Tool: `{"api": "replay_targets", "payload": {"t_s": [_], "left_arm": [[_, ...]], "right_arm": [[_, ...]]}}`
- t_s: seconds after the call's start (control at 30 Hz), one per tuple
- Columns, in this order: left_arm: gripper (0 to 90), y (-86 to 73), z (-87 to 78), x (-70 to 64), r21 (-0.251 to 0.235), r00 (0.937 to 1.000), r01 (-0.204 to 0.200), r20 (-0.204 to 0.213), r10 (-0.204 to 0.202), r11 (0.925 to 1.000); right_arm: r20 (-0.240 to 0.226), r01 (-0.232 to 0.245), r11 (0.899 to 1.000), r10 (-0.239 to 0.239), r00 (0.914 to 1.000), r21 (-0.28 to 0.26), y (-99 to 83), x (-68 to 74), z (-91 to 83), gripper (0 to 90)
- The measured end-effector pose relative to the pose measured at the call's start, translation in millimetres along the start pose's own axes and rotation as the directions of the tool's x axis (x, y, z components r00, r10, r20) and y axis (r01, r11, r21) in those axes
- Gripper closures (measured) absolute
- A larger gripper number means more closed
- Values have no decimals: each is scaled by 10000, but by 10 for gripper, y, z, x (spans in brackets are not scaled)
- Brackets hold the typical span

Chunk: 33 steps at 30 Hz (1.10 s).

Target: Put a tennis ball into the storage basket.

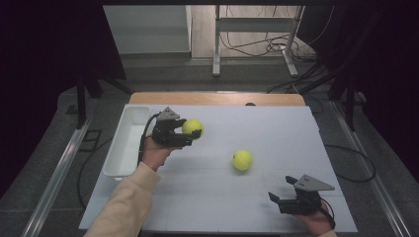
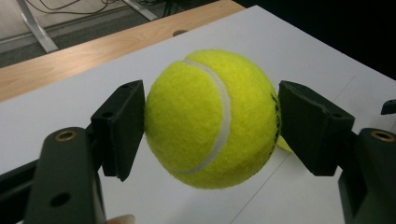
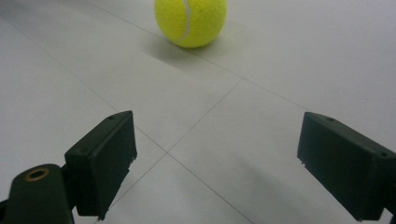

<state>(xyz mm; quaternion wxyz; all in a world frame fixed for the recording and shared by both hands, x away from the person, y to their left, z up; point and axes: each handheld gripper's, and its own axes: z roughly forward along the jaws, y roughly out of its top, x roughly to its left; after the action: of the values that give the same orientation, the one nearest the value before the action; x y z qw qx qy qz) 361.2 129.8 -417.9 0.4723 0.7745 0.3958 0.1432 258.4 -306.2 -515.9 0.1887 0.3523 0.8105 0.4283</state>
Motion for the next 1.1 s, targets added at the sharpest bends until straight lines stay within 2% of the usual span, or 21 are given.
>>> {"api": "replay_targets", "payload": {"t_s": [0.53, 1.1], "left_arm": [[269, 25, -194, 100, -295, 9995, 176, -248, -184, 9994], [269, 4, -314, 205, -567, 9976, 391, -557, -423, 9976]], "right_arm": [[42, -12, 10000, 12, 10000, 12, -1, 0, 2, 123], [90, -36, 10000, 36, 10000, 44, -4, -4, 4, 125]]}}
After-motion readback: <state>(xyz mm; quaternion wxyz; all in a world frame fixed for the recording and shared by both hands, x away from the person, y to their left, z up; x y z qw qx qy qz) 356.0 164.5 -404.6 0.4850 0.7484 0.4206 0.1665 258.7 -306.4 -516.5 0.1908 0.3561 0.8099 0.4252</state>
